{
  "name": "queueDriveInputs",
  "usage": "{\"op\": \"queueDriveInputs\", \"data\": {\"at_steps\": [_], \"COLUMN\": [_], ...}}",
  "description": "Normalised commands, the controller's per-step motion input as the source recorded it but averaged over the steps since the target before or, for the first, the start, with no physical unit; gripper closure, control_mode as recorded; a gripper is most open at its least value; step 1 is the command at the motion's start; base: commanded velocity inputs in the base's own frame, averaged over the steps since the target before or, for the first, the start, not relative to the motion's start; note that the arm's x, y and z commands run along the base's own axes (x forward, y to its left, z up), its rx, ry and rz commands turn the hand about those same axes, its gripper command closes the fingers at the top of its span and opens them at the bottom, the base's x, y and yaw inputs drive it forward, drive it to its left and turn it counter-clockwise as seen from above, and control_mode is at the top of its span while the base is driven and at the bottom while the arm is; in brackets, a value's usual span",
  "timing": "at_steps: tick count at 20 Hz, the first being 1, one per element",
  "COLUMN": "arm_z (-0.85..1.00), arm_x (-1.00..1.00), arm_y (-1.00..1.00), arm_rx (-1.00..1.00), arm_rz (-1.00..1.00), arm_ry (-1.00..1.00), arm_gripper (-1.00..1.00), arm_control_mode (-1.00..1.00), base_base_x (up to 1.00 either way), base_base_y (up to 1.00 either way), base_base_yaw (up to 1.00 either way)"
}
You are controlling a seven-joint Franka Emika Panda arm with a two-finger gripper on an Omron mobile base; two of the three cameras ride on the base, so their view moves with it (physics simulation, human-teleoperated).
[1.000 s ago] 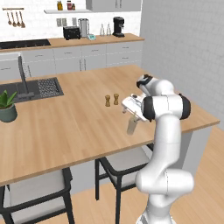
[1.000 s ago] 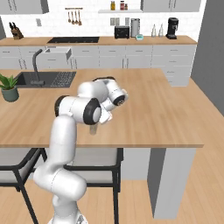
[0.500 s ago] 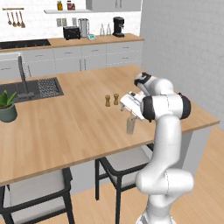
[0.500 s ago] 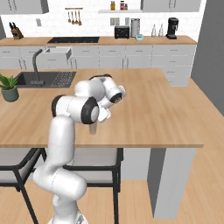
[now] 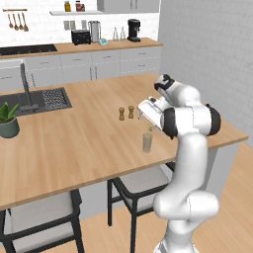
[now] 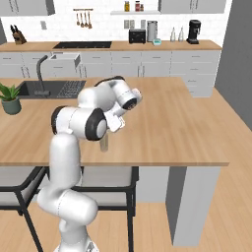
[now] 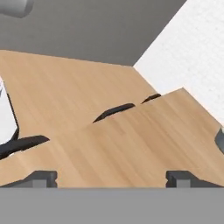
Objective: Take a straw from the drawer in front and place it inside the glass cup on the dining counter.
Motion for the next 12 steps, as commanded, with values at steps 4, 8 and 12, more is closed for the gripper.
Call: {"op": "queueDriveInputs", "data": {"at_steps": [4, 8, 12], "arm_z": [0.81, 0.88, 0.25], "arm_x": [-0.32, -0.83, -1.00], "arm_y": [0.00, 0.05, 0.50], "arm_rx": [-0.01, -0.33, -0.76], "arm_rz": [0.00, 0.00, 0.00], "arm_ry": [-0.16, -0.25, -0.56], "arm_gripper": [-1.00, -1.00, -1.00], "arm_control_mode": [-1.00, -1.00, -1.00], "base_base_x": [0.00, 0.00, 0.00], "base_base_y": [0.00, 0.00, 0.00], "base_base_yaw": [0.00, 0.00, 0.00]}}
